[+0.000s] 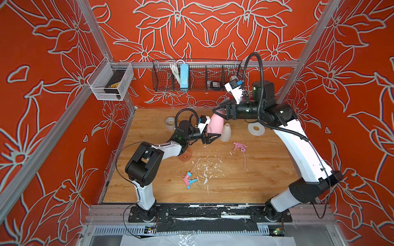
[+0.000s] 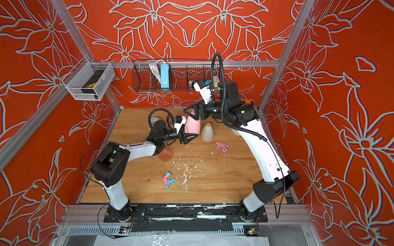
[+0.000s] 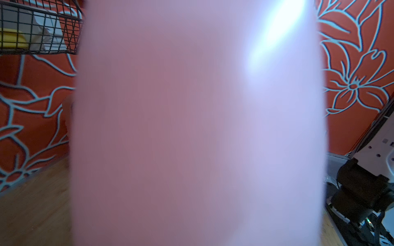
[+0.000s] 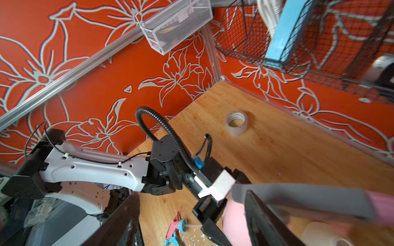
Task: Attach spray nozzles to spray bottles
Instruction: Screw the spray nozzle on the spray bottle.
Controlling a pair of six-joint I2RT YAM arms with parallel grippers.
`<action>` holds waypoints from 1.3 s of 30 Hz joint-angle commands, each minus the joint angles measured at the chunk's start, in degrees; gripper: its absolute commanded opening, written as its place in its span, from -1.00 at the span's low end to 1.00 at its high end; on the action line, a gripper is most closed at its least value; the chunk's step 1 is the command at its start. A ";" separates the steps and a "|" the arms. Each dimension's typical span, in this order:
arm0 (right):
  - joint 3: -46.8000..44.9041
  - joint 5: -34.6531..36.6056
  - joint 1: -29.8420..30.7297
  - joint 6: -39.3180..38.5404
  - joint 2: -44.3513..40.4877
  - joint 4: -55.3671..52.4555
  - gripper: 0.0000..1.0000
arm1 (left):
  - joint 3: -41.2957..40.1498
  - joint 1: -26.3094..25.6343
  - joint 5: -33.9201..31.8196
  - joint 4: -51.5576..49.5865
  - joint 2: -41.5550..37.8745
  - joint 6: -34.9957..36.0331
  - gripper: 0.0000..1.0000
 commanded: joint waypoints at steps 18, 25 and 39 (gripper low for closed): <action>-0.23 -20.26 -6.93 6.62 6.91 10.11 0.70 | -0.68 -0.23 4.00 4.27 -0.16 -1.20 -0.07; -7.50 -14.87 -5.68 4.53 0.72 10.15 0.39 | 0.46 -0.29 3.24 3.87 0.35 -1.27 -0.06; -5.62 3.25 0.89 -4.80 1.07 1.60 0.31 | 0.73 -0.38 2.03 3.10 -0.76 -1.55 -0.06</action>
